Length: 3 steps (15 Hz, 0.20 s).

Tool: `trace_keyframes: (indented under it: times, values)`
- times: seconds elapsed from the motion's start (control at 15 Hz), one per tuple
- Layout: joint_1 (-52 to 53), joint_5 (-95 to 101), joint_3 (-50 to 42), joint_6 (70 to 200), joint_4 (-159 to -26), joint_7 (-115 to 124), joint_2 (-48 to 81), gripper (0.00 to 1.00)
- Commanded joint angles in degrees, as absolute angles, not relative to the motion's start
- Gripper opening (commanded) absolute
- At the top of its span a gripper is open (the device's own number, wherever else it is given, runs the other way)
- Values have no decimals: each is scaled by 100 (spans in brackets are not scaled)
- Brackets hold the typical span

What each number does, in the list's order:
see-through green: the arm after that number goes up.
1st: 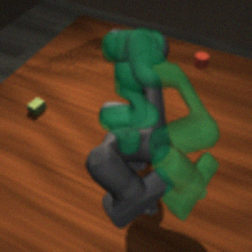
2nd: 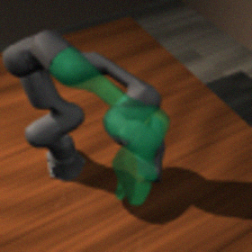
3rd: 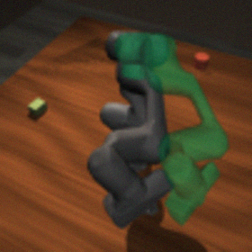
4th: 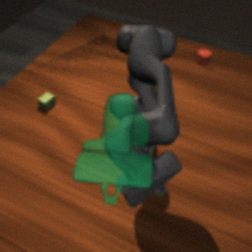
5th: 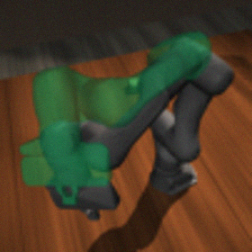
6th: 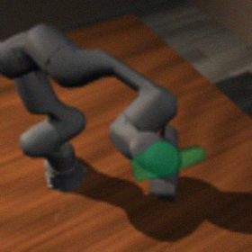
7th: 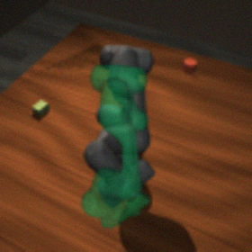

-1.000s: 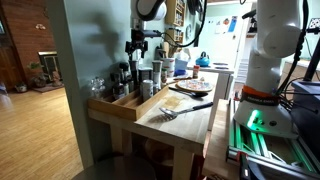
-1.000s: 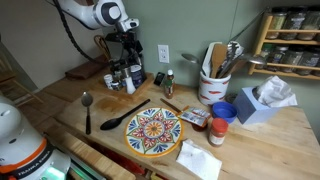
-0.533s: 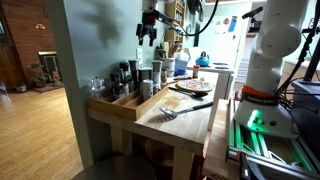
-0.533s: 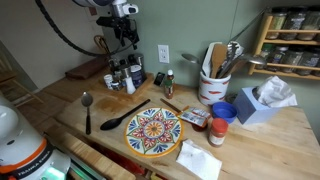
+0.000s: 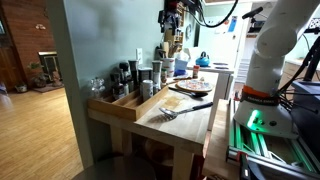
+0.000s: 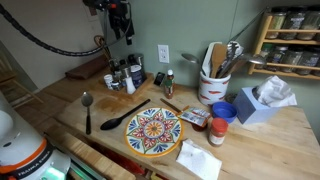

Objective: Pick up the black pepper container and put it in the wooden tray

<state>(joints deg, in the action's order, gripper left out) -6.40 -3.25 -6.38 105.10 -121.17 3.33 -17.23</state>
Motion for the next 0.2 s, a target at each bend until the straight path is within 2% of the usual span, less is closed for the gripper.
trace_keyframes:
  times: [0.0, 0.13]
  values:
    - [-638, -326, -621, 10503, -12103, 330, -1706, 100]
    - [-619, -325, -593, 10521, -12093, 331, -1617, 100]
